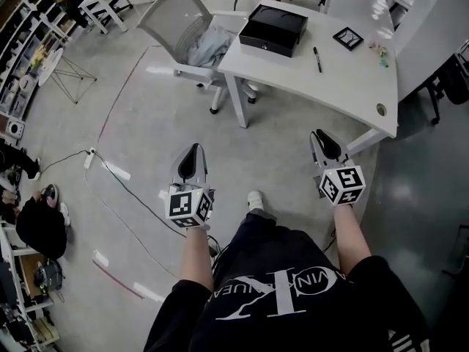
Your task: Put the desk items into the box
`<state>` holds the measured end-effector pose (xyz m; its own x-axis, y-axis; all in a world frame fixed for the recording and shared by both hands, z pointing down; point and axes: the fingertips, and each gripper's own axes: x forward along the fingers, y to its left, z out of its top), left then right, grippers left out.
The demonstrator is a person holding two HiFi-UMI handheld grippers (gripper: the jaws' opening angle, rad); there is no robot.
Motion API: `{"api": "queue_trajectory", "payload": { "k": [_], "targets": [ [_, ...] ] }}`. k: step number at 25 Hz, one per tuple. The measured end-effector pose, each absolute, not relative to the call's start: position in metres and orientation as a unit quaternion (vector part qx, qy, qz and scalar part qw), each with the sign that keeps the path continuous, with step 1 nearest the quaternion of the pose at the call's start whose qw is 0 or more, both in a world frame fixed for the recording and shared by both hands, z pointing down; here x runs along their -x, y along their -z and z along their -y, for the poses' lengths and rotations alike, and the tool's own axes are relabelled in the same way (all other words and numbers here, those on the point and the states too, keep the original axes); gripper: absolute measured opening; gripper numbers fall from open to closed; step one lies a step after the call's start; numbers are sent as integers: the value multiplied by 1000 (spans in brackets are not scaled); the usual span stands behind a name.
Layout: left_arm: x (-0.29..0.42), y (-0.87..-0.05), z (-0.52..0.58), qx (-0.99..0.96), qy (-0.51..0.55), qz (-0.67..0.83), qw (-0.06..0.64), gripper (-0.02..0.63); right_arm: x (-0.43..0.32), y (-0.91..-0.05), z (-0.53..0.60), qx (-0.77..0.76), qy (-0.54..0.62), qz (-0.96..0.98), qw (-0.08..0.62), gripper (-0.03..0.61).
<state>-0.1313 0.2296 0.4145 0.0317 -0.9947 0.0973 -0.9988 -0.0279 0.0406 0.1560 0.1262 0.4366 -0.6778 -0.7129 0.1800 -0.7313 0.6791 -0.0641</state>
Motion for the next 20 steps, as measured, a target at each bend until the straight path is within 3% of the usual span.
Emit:
{"api": "queue_trajectory", "payload": {
  "k": [20],
  "targets": [
    [168, -411, -94, -746, -7, 664, 44, 10, -118, -440, -20, -426, -71, 899, 78, 26]
  ]
}}
